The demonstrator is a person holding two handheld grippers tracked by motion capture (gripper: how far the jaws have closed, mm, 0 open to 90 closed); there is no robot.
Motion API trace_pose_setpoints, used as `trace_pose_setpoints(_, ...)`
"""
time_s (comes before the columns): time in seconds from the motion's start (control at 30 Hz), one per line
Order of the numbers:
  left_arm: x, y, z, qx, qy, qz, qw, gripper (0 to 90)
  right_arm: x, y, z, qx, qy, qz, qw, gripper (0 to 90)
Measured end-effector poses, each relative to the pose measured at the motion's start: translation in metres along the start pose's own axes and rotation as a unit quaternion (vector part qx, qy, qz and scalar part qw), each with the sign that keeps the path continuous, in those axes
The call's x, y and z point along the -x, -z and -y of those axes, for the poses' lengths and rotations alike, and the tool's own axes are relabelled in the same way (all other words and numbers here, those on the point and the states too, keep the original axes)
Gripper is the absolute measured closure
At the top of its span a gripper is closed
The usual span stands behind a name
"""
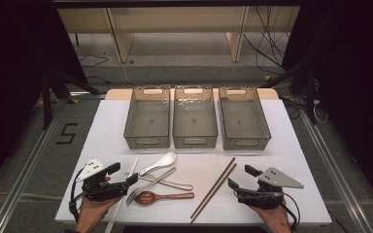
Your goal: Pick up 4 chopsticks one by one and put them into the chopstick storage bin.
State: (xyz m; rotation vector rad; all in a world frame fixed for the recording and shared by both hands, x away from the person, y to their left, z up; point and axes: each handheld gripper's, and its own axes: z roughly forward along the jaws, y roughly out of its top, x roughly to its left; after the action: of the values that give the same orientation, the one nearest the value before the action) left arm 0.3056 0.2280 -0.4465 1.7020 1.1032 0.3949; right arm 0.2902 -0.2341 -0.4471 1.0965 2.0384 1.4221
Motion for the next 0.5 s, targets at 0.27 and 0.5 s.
trace_pose_setpoints(0.27, -0.0002, -0.0011, -0.0001, -0.005, 0.000, -0.004, 1.0000, 15.3, -0.0003, -0.0004, 0.0000, -0.003, 0.003, -0.001, 1.0000, 24.0)
trace_pose_setpoints(0.5, -0.0004, -0.0026, -0.0021, -0.023, -0.007, -0.017, 0.9996, 15.5, -0.0010, -0.0001, -0.0009, -0.006, 0.007, -0.001, 1.0000, 24.2)
